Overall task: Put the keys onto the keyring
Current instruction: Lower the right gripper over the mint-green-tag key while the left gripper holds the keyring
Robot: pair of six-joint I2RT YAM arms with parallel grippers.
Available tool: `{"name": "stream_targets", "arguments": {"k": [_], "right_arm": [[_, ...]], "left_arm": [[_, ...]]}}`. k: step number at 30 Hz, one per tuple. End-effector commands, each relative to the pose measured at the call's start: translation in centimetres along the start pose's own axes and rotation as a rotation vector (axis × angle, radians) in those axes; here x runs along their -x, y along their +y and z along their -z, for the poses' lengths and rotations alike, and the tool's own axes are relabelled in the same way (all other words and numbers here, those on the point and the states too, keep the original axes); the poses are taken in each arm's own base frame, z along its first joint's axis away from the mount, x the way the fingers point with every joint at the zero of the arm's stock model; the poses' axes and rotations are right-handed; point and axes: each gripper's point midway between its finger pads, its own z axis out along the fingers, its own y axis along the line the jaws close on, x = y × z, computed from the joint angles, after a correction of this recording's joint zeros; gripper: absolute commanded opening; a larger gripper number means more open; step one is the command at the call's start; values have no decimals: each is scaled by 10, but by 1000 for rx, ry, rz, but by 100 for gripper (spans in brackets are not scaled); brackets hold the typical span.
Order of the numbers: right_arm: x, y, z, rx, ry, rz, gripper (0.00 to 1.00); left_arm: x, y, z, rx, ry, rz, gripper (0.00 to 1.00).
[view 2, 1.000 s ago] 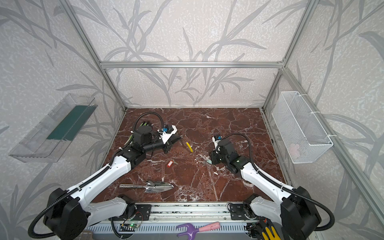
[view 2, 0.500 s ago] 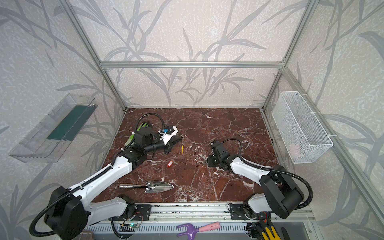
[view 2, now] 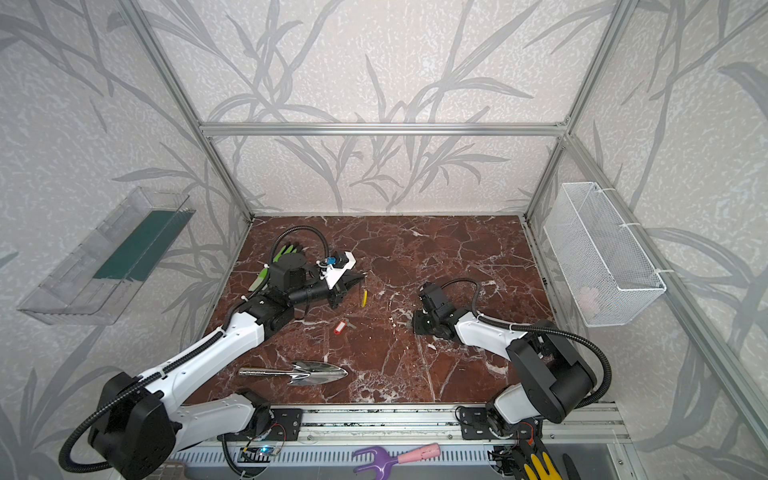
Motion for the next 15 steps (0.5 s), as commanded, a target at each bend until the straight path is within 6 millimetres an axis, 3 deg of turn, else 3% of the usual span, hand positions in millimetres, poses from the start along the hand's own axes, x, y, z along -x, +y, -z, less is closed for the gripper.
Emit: {"name": "stream_targets", "arguments": {"k": [1,15], "right_arm": [[8,9,-2,19,-10,4,27],[11,13,-9,22,9,34,19]], "left_arm": [[0,-3,-2,-13,-7,-5,0],[-2,0,-6,-10,1,-1,0]]}}
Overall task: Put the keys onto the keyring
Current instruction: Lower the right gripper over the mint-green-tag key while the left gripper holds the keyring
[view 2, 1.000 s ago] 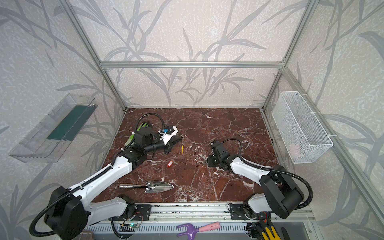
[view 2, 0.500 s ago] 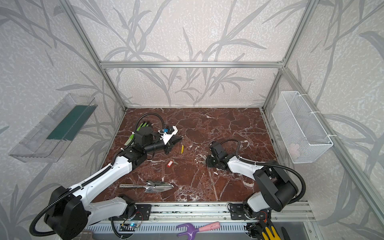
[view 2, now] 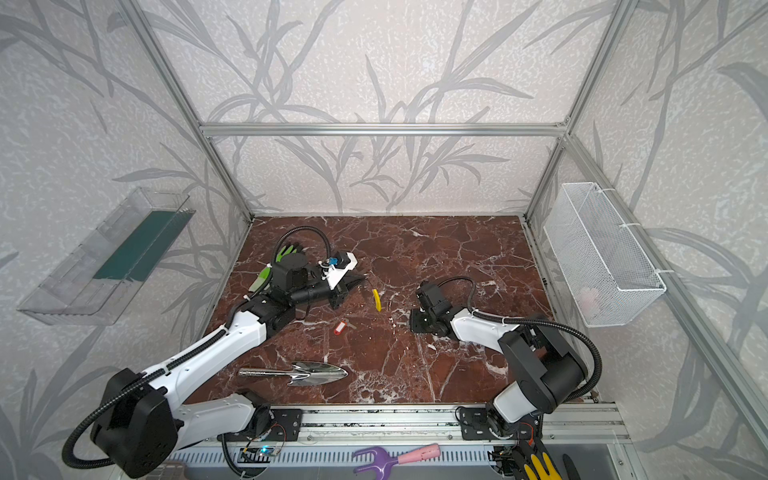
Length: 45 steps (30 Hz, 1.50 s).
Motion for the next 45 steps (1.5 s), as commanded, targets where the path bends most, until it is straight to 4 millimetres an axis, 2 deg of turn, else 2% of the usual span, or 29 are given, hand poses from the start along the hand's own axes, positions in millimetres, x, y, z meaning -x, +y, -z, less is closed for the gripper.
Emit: {"name": "stream_targets", "arguments": {"k": [1,9,18,28,45], "right_arm": [[6,8,0,14,0,26,19],[13,9,9,-3,-29,47,26],[14,13,10,-92,27,51,31],[7,6,5,-189,106,53,31],[8,9,-5,-200,140,52,28]], "left_arm": [[4,-1,-2,-5,-15,-11,0],[5,1,-3,-4,-15,-8,0],[4,1,-6,-8,-12,-3,0],[1,0,-5,-9,-3,-5,0],[-5,-1,-6,-12,9,-10,0]]}}
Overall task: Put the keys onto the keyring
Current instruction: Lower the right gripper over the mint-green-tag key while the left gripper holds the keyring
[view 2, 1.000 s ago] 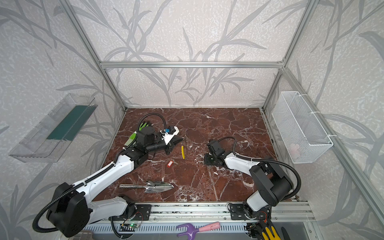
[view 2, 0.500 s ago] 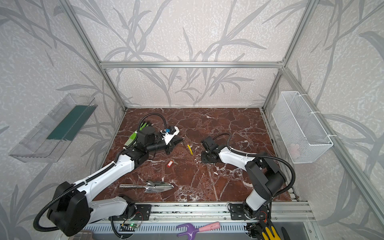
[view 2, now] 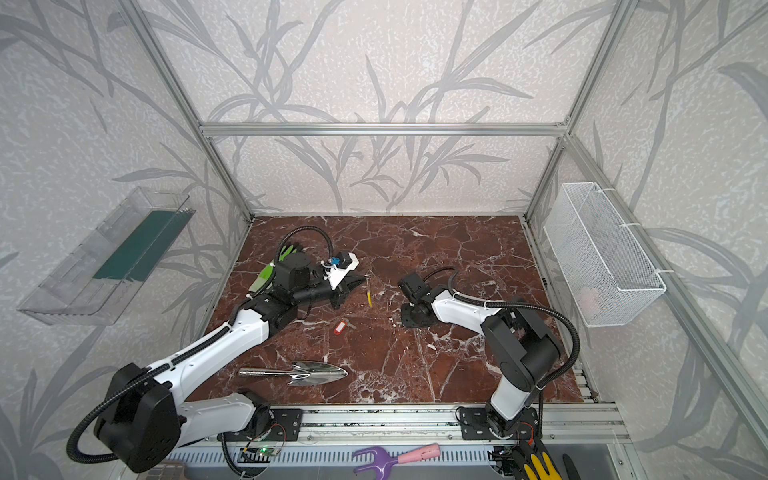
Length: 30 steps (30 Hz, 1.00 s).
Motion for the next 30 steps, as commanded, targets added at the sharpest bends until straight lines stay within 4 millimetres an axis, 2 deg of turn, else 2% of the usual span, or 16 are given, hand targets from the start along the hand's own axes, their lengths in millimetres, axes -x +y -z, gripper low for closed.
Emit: {"name": "stream_targets", "arguments": {"k": [1,11,17,23,25,26,27,30], "right_arm": [[-3,-1,-5,-30,34,0,28],[-7,-4,-8,-45,53,30,24],[-15,-3,-6,-28,87,158,17],[-20,-1,-2,-1,115,317,17],[-18,-1,1,0,103,357,20],[-18,-1,0,-2,100,368,25],[-11,1,9,6,57,368,30],[-5,1,13,-2,13,326,35]], "left_arm": [[2,-2,-1,-8,-9,-17,0],[1,-2,0,-4,-11,-15,0],[0,-2,-1,-3,-10,-14,0],[1,-2,-1,-4,-13,-12,0],[1,-2,-1,-4,-14,-11,0],[1,-2,-1,-4,-14,-11,0],[1,-2,0,-3,-14,-10,0],[1,-2,-1,-6,-17,-10,0]]}}
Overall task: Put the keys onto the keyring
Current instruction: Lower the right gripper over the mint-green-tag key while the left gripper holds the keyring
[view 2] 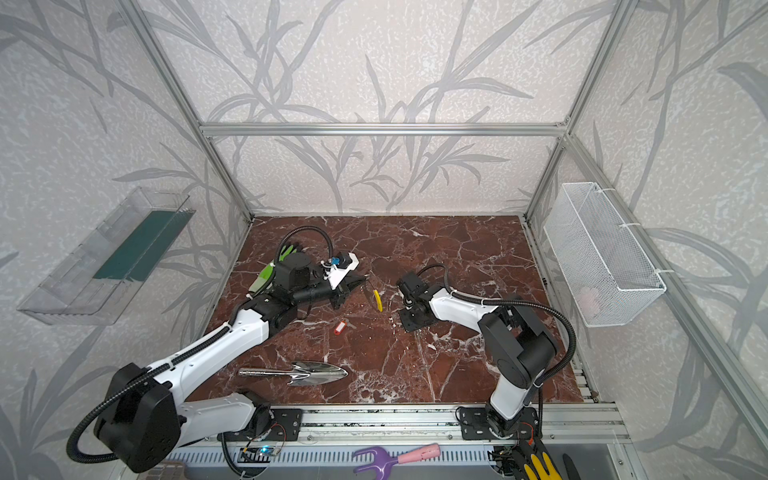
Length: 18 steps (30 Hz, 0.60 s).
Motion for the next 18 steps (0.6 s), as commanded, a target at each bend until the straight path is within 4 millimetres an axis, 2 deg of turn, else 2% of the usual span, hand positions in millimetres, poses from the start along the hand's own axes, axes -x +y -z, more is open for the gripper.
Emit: {"name": "stream_targets", "arguments": {"k": [1,8,18], "right_arm": [[3,-1,12,-13,-40,-1,36],[-2,-5,11,-25,-47,-41,32],[3,2,6,-43,-35,-44,29]], "left_arm": [[2,-2,-1,-6,-17,-9,0],[2,-2,-2,-9,-18,-13,0],[2,-2,-4,-16,-17,-11,0]]}}
